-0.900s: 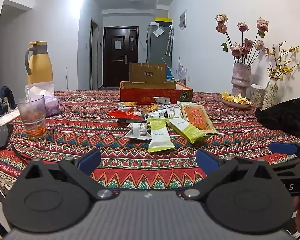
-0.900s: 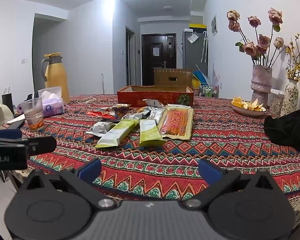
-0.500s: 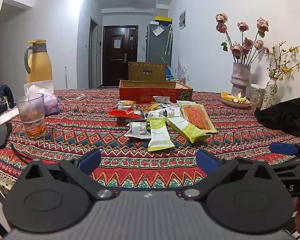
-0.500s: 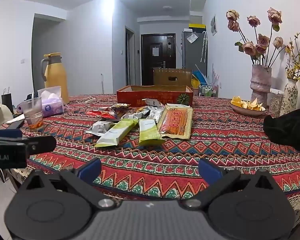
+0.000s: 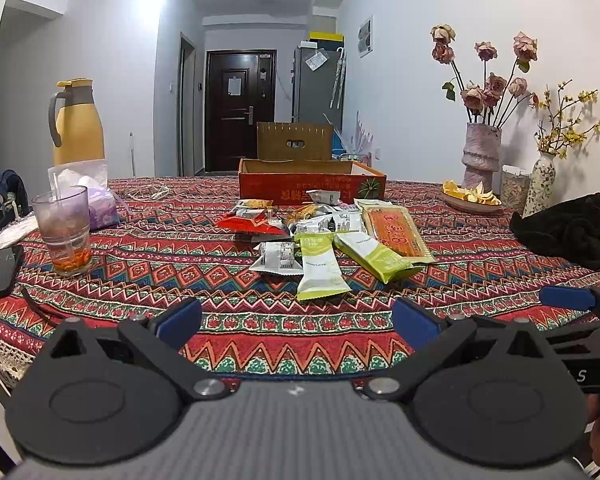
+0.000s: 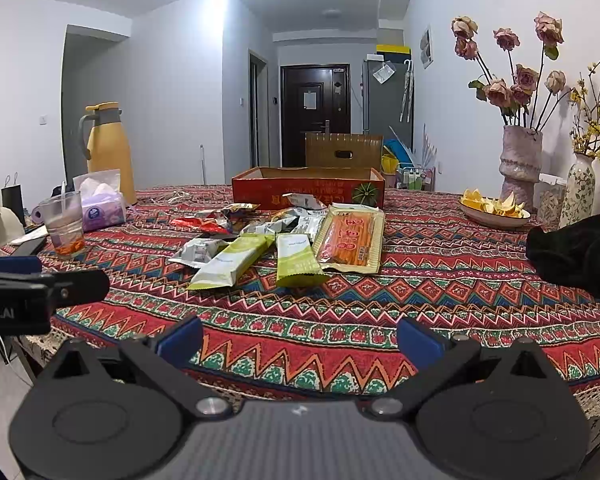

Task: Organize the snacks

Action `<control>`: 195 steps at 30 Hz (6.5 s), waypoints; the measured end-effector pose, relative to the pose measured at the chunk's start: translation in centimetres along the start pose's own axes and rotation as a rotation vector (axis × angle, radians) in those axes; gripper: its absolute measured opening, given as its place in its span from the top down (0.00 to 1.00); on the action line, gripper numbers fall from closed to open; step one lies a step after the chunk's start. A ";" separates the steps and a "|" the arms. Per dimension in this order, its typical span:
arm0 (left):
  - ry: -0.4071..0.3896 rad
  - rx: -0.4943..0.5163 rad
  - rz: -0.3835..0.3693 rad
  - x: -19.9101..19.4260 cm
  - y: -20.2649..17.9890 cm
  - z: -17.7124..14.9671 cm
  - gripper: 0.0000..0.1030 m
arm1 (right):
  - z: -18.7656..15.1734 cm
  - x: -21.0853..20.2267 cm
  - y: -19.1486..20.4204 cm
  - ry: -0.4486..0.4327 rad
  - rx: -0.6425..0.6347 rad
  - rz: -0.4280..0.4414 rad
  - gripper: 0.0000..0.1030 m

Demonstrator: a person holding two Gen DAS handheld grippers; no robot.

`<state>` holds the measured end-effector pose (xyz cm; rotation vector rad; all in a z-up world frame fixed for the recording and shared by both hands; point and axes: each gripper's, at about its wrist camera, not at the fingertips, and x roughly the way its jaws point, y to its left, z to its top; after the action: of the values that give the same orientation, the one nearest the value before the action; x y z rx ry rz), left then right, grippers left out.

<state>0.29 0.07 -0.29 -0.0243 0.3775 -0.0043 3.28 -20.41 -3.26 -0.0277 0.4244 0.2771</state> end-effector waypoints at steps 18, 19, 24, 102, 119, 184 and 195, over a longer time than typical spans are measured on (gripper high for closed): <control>0.015 -0.009 0.003 0.3 0.3 0.1 0.00 | -0.1 0.2 0.0 -0.003 -0.003 -0.002 0.00; 0.015 -0.007 0.002 0.3 0.3 0.1 0.00 | -0.1 0.2 0.0 -0.005 -0.004 -0.003 0.00; 0.014 -0.008 0.003 0.3 0.3 0.1 0.00 | -0.1 0.2 0.0 -0.006 -0.002 0.000 0.00; 0.241 -0.114 -0.123 20.3 4.9 4.7 0.64 | 6.7 21.1 -0.8 0.224 -0.004 0.113 0.65; 0.079 -0.104 -0.105 9.4 2.2 8.0 0.64 | 6.3 7.5 -5.5 0.045 0.060 0.084 0.65; 0.115 -0.049 -0.082 35.6 4.7 31.4 0.00 | 33.1 33.8 -11.4 0.125 -0.058 -0.083 0.01; 0.008 -0.031 -0.196 15.6 3.1 20.6 0.00 | 23.5 14.7 -9.8 0.000 -0.041 -0.014 0.00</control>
<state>22.41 3.47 13.04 -0.0918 0.3816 -0.1921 28.28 -24.05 11.86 -0.0711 0.4187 0.2719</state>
